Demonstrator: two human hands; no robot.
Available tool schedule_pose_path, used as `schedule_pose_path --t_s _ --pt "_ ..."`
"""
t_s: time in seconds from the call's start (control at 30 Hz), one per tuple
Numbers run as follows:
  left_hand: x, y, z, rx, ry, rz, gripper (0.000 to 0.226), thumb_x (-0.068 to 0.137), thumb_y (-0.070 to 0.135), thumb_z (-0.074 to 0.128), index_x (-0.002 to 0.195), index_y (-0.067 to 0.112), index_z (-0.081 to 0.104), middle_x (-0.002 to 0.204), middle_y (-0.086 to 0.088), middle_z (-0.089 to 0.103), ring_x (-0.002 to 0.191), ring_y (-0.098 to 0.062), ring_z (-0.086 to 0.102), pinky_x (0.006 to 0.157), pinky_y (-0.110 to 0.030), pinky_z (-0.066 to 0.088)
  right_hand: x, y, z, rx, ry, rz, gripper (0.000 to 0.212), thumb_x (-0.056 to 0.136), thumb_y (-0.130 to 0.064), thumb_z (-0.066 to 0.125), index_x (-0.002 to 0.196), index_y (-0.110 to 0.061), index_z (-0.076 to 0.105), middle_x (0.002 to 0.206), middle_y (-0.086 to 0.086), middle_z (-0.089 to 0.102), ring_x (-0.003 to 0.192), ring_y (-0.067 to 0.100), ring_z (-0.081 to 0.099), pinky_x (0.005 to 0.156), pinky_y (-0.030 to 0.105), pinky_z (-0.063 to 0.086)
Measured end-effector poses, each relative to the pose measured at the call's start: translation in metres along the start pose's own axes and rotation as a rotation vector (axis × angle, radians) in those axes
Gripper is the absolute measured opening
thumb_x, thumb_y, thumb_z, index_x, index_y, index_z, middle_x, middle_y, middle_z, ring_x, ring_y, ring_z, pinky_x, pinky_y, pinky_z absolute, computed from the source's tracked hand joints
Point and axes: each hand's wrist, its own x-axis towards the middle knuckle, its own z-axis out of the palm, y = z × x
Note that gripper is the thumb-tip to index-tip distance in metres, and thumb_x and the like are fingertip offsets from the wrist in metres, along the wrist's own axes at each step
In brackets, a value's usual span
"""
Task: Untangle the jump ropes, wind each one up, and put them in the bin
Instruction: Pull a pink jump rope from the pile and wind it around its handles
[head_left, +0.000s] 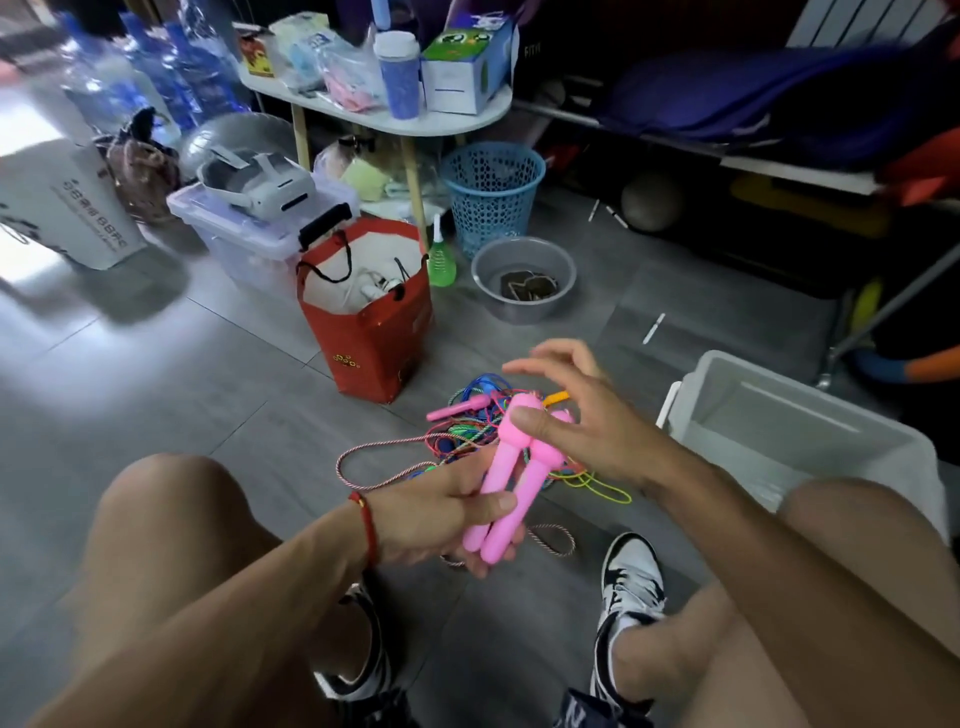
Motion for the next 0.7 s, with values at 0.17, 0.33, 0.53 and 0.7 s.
schedule_pose_path --t_s 0.17,0.33,0.53,0.7 --pt "0.006 -0.002 -0.004 0.104 -0.015 0.014 0.043 0.097 0.025 0.055 0.13 0.0 0.042 0.094 -0.015 0.064 0.084 -0.032 0.063 0.058 -0.033 0.052 0.009 0.007 0.012 0.138 -0.019 0.016 0.013 0.088 -0.032 0.065 0.09 -0.021 0.073 0.085 -0.004 0.072 0.077 0.01 0.063 0.077 0.041 0.055" --pt "0.016 -0.006 -0.007 0.052 0.124 0.03 0.043 0.095 0.032 0.06 0.118 -0.004 0.054 0.097 -0.027 0.065 0.082 -0.033 0.054 0.059 -0.033 0.044 0.018 0.022 0.007 -0.014 0.21 0.021 0.02 0.086 -0.041 0.063 0.079 -0.025 0.073 0.071 -0.004 0.07 0.07 0.02 0.064 0.072 0.041 0.053" --pt "0.017 -0.006 -0.014 0.093 0.057 0.014 0.029 0.096 0.028 0.061 0.098 0.0 0.063 0.089 -0.024 0.062 0.075 -0.032 0.05 0.061 -0.035 0.044 0.026 0.023 0.01 -0.003 0.177 0.051 0.034 0.087 -0.05 0.063 0.076 -0.02 0.073 0.068 0.0 0.069 0.068 0.021 0.064 0.067 0.041 0.053" --pt "0.017 0.004 -0.016 -0.267 0.142 0.045 0.027 0.09 0.016 0.06 0.105 -0.005 0.061 0.084 -0.015 0.063 0.068 -0.021 0.057 0.052 -0.023 0.047 0.036 0.034 0.002 0.192 0.204 0.213 0.049 0.099 -0.059 0.035 0.086 -0.022 0.064 0.065 -0.012 0.063 0.063 0.008 0.055 0.064 0.035 0.042"
